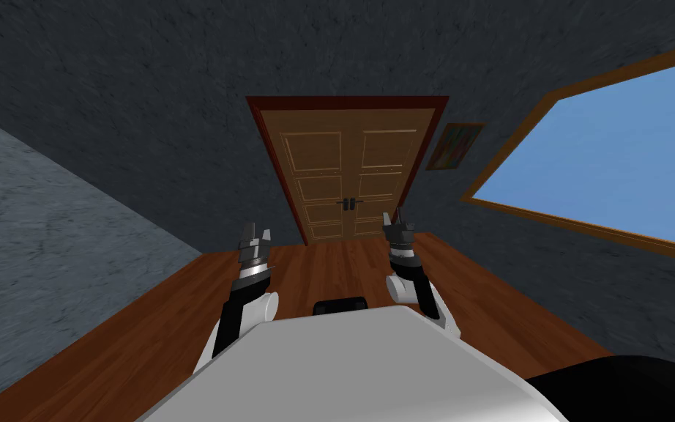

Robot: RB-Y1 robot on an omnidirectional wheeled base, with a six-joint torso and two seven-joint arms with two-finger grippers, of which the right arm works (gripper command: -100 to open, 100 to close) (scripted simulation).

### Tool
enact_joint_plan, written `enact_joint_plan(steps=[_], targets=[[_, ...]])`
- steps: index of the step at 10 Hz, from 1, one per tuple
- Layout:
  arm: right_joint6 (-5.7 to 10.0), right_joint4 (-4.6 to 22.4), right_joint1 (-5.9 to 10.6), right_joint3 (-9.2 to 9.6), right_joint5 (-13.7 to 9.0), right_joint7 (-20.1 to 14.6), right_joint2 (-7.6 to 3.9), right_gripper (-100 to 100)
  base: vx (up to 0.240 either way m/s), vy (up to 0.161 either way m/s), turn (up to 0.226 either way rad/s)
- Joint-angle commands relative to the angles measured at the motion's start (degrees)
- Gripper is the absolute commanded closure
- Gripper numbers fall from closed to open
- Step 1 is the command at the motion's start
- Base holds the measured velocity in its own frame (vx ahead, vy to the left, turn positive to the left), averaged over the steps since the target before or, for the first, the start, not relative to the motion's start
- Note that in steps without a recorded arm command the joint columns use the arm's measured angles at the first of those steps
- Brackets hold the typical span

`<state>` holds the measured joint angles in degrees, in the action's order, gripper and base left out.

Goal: Pull the door open

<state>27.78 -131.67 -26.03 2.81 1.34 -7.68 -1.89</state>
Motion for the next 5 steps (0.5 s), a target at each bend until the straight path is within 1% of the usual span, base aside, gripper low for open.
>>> enact_joint_plan(steps=[1,3,4,5], targets=[[-0.28,1.64,0.73,-0.31,-0.1,-0.01,-0.42,-100,0.065,0.0,0.03],[-0.7,4.08,1.82,-0.77,-0.24,-0.03,-0.97,-100,0.097,-0.022,0.043],[-0.84,4.87,2.17,-0.92,-0.29,-0.04,-1.13,-100,0.108,-0.026,0.018],[-1.11,6.45,2.88,-1.21,-0.38,-0.05,-1.46,-100,0.122,-0.047,0.034]])
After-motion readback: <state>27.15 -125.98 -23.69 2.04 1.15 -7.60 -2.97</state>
